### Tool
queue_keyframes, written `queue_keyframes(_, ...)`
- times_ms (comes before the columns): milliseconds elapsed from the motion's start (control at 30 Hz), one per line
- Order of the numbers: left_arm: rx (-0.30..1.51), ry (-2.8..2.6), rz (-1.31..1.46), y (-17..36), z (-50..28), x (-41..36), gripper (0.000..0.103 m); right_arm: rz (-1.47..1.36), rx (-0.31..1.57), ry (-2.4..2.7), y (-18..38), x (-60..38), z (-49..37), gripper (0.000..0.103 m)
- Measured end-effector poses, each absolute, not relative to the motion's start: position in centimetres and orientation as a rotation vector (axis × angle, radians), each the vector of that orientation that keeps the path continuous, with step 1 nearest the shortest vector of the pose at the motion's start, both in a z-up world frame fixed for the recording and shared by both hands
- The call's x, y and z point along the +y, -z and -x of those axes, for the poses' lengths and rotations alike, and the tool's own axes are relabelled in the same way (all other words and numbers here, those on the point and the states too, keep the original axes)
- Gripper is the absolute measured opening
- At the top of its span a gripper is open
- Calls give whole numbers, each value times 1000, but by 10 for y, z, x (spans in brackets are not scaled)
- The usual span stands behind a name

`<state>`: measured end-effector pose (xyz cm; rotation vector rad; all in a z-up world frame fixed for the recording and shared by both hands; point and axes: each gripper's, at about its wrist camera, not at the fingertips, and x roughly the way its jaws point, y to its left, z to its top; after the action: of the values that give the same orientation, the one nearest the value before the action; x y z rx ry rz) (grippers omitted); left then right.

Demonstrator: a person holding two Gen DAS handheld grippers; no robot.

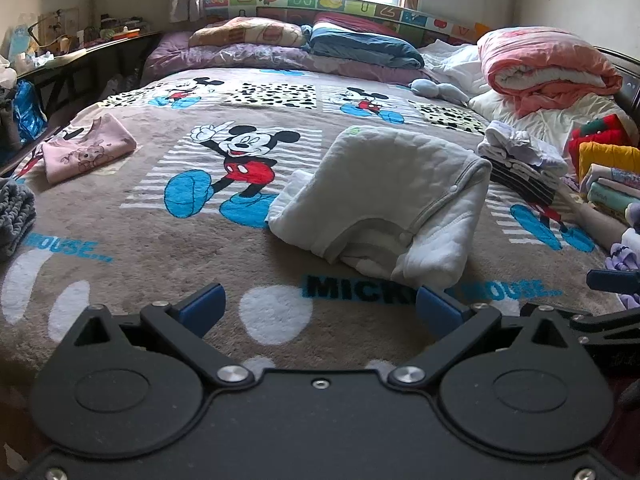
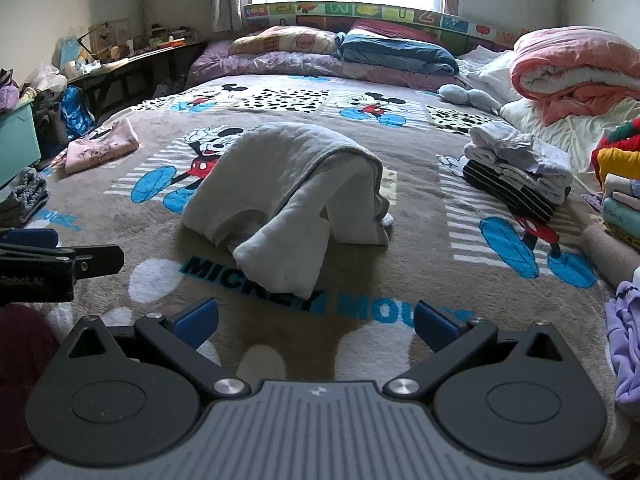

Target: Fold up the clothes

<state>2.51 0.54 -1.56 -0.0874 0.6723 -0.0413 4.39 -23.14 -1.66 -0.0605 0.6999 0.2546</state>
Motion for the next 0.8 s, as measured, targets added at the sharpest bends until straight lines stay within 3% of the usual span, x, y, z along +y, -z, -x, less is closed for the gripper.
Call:
queue_keyframes(533,586,137,-32,38,-52,14,103,114,683,-292,40,-220,-59,103)
queue_keyframes(800,666,157,-143,68,-85,26,103,164,630,-339,54,-210,-66,103)
